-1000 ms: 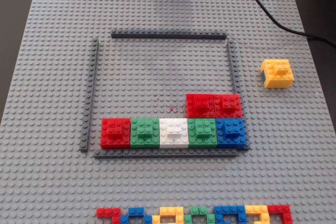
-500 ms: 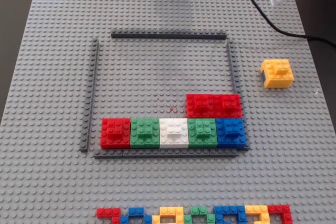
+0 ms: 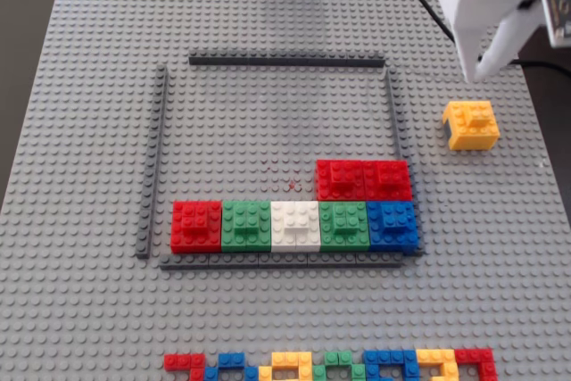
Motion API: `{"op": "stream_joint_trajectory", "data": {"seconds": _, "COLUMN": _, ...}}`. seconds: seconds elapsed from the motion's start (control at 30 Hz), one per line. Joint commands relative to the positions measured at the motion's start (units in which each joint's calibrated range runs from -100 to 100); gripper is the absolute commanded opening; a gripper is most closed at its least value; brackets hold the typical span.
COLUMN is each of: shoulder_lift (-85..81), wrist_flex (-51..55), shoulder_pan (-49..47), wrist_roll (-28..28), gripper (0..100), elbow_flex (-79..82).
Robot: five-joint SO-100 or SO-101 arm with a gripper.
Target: Grab the cube and place it into the grid
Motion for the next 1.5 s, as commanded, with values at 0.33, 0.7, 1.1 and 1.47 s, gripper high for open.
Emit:
{"op": "stream_joint_trajectory", "data": {"seconds": 0.33, "shoulder_lift": 1.0, "wrist_flex": -1.9, "shoulder_pan": 0.2, "wrist_roll": -1.5, "gripper": 18, "elbow_flex": -3.7}}
{"op": "stream_joint_trajectory", "data": {"seconds": 0.7, "shoulder_lift": 3.8, "wrist_flex": -2.3, "shoulder_pan": 0.5, "wrist_roll": -0.4, "gripper": 20, "elbow_flex": -0.6}}
{"op": "stream_joint_trajectory", "data": {"seconds": 1.1, "shoulder_lift": 5.1, "wrist_flex": -4.0, "shoulder_pan": 0.6, "wrist_roll": -0.6, "gripper": 20, "elbow_flex": 2.3}}
{"op": "stream_joint_trajectory", "data": {"seconds": 1.47, "shoulder_lift": 5.7, "wrist_flex": -4.5, "shoulder_pan": -0.2, "wrist_roll": -0.9, "gripper": 20, "elbow_flex": 2.5}}
